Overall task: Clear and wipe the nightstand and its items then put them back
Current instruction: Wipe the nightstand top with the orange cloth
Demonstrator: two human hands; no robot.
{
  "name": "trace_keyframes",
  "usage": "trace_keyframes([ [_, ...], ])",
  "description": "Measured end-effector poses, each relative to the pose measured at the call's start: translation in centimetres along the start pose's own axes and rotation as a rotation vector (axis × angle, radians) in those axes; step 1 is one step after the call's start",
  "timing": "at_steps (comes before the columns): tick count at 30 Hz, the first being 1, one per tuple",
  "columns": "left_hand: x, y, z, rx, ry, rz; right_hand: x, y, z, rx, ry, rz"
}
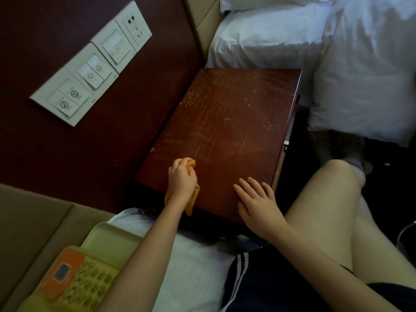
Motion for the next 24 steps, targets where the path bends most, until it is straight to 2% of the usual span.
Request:
trace_keyframes([
  [5,0.8,0.4,-0.7,-0.031,-0.049,-0.028,-0.1,0.0,0.1,-0.003,-0.015,-0.010],
  [11,3.4,2.9,-4.3,0.233,-0.107,0.139,-0.5,0.0,0.0,0.013,-0.011,-0.021],
  [14,3.0,3.3,-4.2,0.319,-0.133,0.145,-1.3,0.0,0.3,-0.008,-0.027,-0.076],
  [16,1.9,2.4,-3.0,0.271,-0.128,0.089,-1.7,0.1,0.2,-0.007,-0.026,-0.106],
  [20,0.3,1.0,-0.3,0.065,-0.107,-0.040,-1.5,0.1,-0.1,0.012,-0.033,-0.100],
  [24,0.9,1.5,-0.8,0.017,-0.087,-0.097,-1.4,-0.4,0.2,0.007,-0.025,-0.084],
])
Point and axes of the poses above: each hand's wrist, its own y-axis away from the middle knuckle, its own x-axis out of the palm, z = x × y, the point moved 10 cm from there along -y, towards the middle knuckle, and after that the axes turned 6 degrees about y, right-handed, at the moved point
